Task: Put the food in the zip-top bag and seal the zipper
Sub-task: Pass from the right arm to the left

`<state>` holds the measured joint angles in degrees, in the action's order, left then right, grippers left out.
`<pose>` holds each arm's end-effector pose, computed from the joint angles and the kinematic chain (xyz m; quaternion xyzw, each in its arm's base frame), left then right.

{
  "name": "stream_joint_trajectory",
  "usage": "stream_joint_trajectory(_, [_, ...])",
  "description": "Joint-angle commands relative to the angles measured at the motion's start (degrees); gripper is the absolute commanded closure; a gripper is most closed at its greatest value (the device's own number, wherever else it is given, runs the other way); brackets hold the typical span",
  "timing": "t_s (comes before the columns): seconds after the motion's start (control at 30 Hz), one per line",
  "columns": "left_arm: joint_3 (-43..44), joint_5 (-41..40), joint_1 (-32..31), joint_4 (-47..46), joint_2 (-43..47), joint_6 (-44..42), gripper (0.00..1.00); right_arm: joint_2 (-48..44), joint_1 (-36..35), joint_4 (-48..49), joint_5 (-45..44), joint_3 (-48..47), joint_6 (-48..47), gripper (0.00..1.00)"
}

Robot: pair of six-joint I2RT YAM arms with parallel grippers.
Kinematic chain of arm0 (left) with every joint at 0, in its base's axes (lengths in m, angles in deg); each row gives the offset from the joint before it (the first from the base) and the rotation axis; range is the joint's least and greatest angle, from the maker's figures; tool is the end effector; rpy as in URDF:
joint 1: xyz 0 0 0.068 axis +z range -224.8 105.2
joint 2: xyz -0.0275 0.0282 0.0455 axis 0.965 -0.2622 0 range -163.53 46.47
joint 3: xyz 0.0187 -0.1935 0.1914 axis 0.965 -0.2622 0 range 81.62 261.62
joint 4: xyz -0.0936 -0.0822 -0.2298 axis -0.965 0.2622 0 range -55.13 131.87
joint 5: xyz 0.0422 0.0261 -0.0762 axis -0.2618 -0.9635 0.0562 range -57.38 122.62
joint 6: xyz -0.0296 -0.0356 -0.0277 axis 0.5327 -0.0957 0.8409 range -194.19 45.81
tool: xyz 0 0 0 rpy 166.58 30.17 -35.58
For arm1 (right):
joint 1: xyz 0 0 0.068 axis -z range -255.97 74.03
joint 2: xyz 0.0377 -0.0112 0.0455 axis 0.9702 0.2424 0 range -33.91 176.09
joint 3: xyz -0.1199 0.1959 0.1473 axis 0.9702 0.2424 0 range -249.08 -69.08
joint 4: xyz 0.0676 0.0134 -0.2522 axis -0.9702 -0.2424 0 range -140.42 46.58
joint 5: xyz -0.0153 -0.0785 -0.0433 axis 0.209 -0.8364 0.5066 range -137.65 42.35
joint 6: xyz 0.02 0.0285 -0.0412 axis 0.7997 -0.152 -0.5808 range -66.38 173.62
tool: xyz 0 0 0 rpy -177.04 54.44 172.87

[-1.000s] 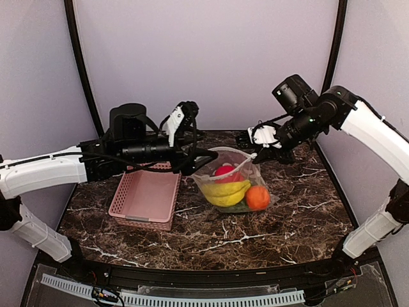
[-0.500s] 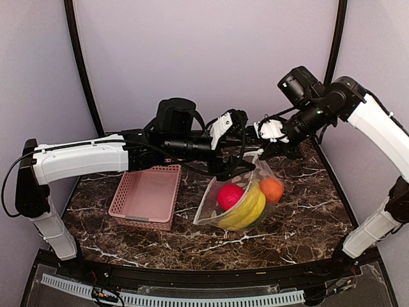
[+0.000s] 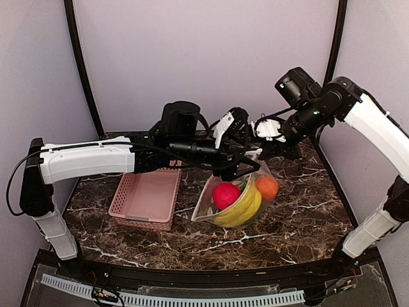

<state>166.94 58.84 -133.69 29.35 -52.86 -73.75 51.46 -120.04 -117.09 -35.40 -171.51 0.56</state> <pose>0.2035 -0.3676 0.3573 0.4894 0.5716 -0.4640 0.4674 0.1925 0.1968 0.4150 -0.7343 0.6073 0.0795 0.2929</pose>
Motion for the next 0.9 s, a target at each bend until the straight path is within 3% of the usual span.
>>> stream_joint_trajectory(0.0, [0.6,-2.1,-1.0,-1.3,-0.6,4.6,0.19,1.0,0.3,2.7,-1.5,-1.5,4.6,1.00])
stream_joint_trajectory(0.3, [0.1,-13.7,-3.6,1.8,-2.3,1.0,0.42,1.3,0.7,2.3,-0.3,-2.6,7.3,1.00])
stream_joint_trajectory(0.43, [-4.2,-16.1,-3.6,-2.7,-0.7,1.1,0.48,1.0,1.1,2.0,1.0,-3.0,7.8,1.00])
stream_joint_trajectory(0.5, [-8.0,-14.4,-3.6,-8.7,0.8,1.7,0.44,0.5,1.2,2.0,1.6,-2.7,7.6,1.00])
stream_joint_trajectory(0.6, [-13.5,-10.1,-3.6,-18.3,2.9,2.7,0.30,-0.7,1.6,2.9,1.6,-1.0,7.0,1.00])
stream_joint_trajectory(0.87, [-9.5,-12.8,-3.5,-7.0,1.5,-1.5,0.29,-2.0,2.3,4.1,2.7,0.9,7.9,1.00])
